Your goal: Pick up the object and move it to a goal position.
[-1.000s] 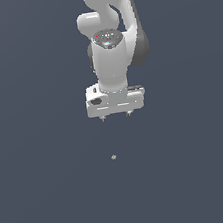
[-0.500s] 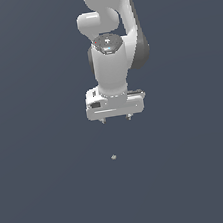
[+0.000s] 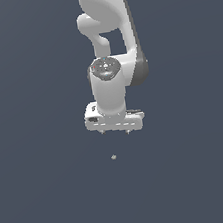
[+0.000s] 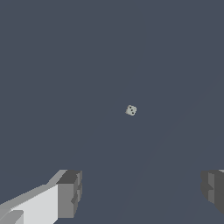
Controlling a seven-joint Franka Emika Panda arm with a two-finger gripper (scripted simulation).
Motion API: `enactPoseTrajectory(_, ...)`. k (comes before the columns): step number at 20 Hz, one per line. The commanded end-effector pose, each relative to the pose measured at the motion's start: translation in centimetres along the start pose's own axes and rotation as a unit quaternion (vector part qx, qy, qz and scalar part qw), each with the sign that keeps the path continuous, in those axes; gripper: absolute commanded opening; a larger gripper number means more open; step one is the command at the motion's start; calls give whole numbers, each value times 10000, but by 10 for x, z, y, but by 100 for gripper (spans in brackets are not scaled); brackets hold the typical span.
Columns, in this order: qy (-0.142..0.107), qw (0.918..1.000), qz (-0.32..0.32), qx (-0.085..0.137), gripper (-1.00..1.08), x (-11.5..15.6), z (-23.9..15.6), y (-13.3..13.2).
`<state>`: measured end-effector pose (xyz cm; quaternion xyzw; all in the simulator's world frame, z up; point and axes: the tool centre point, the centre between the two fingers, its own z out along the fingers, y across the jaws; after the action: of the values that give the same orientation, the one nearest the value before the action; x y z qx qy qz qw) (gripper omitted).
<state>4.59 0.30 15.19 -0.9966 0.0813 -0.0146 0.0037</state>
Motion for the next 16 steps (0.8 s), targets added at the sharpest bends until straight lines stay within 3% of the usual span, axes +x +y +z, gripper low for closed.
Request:
enactPoseTrajectory(1,-30,9994,348,-3,100,11,16,3)
enactPoseTrajectory(8,-94,9922,1241,-34,100,36,60,10)
enactPoseTrajectory(16,-126,9840,1778,-68,100,49,89,15)
